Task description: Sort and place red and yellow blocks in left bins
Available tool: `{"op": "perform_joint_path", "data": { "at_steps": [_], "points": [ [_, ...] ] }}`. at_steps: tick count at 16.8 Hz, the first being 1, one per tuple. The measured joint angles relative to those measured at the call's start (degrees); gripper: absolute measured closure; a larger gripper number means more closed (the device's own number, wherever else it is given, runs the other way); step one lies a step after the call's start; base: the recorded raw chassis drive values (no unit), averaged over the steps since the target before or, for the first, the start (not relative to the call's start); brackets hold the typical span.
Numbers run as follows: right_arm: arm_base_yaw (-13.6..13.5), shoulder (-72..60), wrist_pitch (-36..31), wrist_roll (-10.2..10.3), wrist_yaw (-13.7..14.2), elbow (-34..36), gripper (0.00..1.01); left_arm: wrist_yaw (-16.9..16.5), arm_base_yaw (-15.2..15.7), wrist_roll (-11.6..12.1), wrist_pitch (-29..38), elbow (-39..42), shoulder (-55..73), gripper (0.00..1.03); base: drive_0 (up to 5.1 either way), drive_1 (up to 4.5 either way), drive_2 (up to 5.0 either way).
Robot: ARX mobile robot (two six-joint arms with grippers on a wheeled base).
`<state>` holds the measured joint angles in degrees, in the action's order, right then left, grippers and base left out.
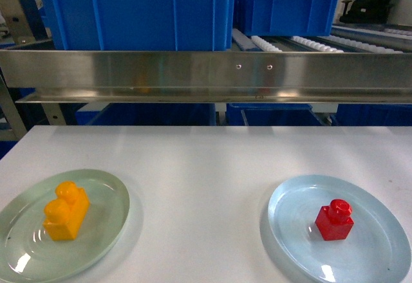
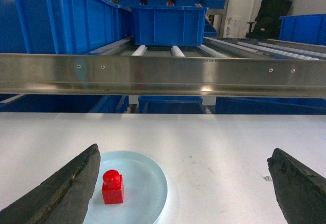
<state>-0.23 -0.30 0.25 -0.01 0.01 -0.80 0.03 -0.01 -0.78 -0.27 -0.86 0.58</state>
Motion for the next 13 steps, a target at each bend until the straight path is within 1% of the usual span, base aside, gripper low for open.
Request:
{"op": "perform_joint_path", "data": {
  "at_steps": [13],
  "points": [
    [0.00, 0.00, -0.02, 0.00, 0.00, 0.00, 0.03, 0.00, 0.00, 0.00, 0.00, 0.00, 0.00, 0.05, 0.0, 0.00, 0.0]
  ]
}}
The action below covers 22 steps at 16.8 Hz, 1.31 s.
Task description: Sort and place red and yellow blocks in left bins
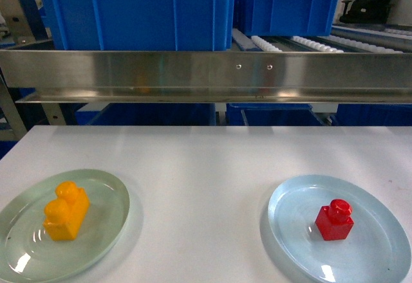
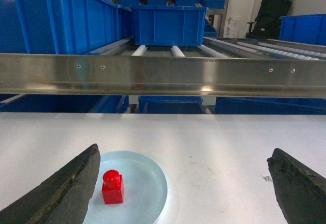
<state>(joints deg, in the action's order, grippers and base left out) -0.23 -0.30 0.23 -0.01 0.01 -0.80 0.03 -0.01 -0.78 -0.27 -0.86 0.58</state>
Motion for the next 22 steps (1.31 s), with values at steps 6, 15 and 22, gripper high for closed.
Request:
{"op": "perform_joint_path", "data": {
  "at_steps": [6, 15, 22],
  "points": [
    [-1.86, -21.09, -19.02, -0.90, -0.59, -4.26, 0.03, -10.32, 12.68, 0.46, 19.47, -5.27, 23.21, 0.05, 0.0, 0.00, 0.0],
    [-5.88, -71.30, -41.51, -5.51, -2.08, -22.62, 0.03, -8.74, 5.09, -1.33, 32.06, -29.05, 76.02, 0.05, 0.0, 0.00, 0.0],
    [-8.50, -95.49, -44.68, -7.10, -3.23, -30.38, 0.03, -5.03, -0.92, -1.44, 39.41, -34.86, 99.82, 0.05, 0.0, 0.00, 0.0]
  ]
}}
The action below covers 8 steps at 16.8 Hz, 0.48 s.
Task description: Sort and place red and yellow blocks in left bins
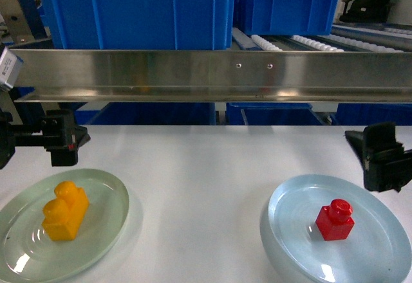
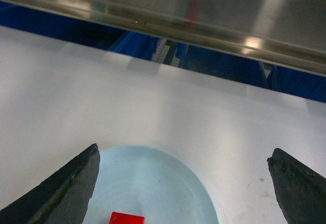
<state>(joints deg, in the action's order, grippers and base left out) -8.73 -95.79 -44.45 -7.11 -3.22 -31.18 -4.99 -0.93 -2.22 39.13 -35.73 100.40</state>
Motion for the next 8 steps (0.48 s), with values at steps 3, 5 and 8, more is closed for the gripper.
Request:
{"op": "perform_joint_path", "data": {
  "at_steps": [3, 5, 8],
  "points": [
    [-1.16, -3.26, -1.44, -0.52, -0.04, 0.61, 0.03, 1.01, -0.39, -1.14, 0.35, 0.00, 0.72, 0.05, 0.0, 0.00, 0.0],
    [-1.40, -3.72, -1.70, -0.87, -1.09, 2.62, 0.03, 1.16, -0.37, -1.68, 0.33, 0.00, 0.74, 0.05, 0.0, 0.00, 0.0],
    [-1.38, -6.99, -2.45, -0.46, -1.95, 4.22, 0.03, 1.16, -0.37, -1.88, 0.35, 0.00, 0.74, 0.05, 0.0, 0.00, 0.0]
  ]
}}
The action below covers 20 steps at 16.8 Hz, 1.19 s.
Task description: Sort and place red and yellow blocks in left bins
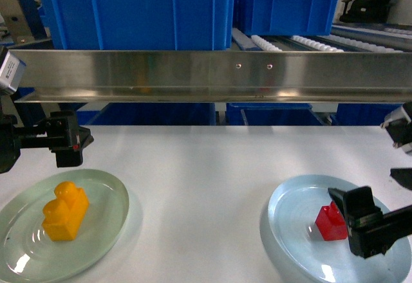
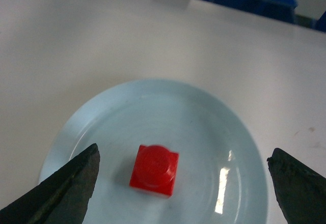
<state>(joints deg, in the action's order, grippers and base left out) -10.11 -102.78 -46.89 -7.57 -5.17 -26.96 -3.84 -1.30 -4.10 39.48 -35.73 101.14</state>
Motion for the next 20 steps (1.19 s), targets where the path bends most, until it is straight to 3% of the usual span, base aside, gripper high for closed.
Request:
{"op": "perform_joint_path", "data": {
  "at_steps": [3, 4, 5, 11, 14, 18, 20],
  "points": [
    [-0.02, -1.60, 1.05, 6.29, -2.38, 0.28, 0.03, 0.00, 0.00, 0.00, 0.00, 0.00, 0.00, 0.05, 0.0, 0.00, 0.0],
    [-0.02, -2.56, 2.40, 9.99, -2.95, -0.09, 0.03, 0.00, 0.00, 0.00, 0.00, 0.00, 0.00, 0.05, 0.0, 0.00, 0.0],
    [-0.76, -5.62, 4.20, 19.52, -5.20, -2.51, 0.03, 0.02, 0.00, 0.00, 0.02, 0.00, 0.00, 0.05, 0.0, 0.00, 0.0],
    [0.02, -15.30, 0.35, 16.52, -2.25, -7.61, 0.04, 0.02, 0.00, 0.00, 0.00, 0.00, 0.00, 0.05, 0.0, 0.00, 0.0],
    [0.50, -16.74, 1.09, 16.13, -1.90, -8.07, 0.21, 0.00, 0.00, -0.02, 0.00, 0.00, 0.00, 0.05, 0.0, 0.00, 0.0],
    [0.48, -16.76, 0.96, 16.09, -1.88, -8.07, 0.28, 0.04, 0.00, -0.02, 0.02, 0.00, 0.00, 0.05, 0.0, 0.00, 0.0],
    [0.37, -16.74, 0.46, 16.04, -2.21, -7.96, 0.37, 0.00, 0.00, 0.00, 0.00, 0.00, 0.00, 0.05, 0.0, 0.00, 0.0]
  ]
}}
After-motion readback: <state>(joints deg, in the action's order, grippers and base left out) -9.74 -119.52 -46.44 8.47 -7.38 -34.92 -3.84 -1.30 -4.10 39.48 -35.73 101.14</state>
